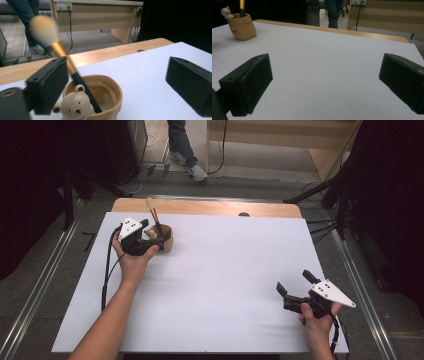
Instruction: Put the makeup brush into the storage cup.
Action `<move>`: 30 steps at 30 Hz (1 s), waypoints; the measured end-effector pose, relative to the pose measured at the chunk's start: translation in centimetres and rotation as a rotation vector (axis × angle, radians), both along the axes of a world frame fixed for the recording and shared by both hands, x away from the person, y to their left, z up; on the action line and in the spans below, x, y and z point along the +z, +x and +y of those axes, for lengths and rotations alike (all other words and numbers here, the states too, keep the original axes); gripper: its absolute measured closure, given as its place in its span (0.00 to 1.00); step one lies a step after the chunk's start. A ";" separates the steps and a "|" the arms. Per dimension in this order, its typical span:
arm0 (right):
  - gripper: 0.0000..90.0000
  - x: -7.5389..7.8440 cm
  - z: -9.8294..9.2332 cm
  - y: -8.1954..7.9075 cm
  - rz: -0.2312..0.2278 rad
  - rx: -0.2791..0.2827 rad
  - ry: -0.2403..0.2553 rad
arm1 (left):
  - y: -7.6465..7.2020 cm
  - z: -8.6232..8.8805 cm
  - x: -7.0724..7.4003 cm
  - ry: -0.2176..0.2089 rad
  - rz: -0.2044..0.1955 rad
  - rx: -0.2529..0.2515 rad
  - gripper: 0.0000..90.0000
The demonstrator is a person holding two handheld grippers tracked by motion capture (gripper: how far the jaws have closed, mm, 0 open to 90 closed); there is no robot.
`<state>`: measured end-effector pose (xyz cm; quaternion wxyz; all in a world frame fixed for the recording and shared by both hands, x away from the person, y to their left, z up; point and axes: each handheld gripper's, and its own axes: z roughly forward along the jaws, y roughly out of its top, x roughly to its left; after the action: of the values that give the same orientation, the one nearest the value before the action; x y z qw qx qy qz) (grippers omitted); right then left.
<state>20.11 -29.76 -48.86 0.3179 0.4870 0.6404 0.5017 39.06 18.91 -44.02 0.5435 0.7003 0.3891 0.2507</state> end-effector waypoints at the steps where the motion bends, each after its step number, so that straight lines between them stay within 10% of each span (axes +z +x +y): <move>1: 0.00 0.0 0.0 0.0 0.000 0.000 0.000 | -0.1 0.1 0.1 -0.002 0.004 -0.002 0.02; 30: 0.00 -0.1 0.0 0.1 0.000 0.001 -0.005 | -7.9 3.8 -0.3 -0.011 -0.027 -0.060 0.00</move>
<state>20.20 -29.81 -49.00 0.3191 0.4859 0.6417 0.5004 31.20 22.72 -44.34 0.5598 0.7051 0.3620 0.2416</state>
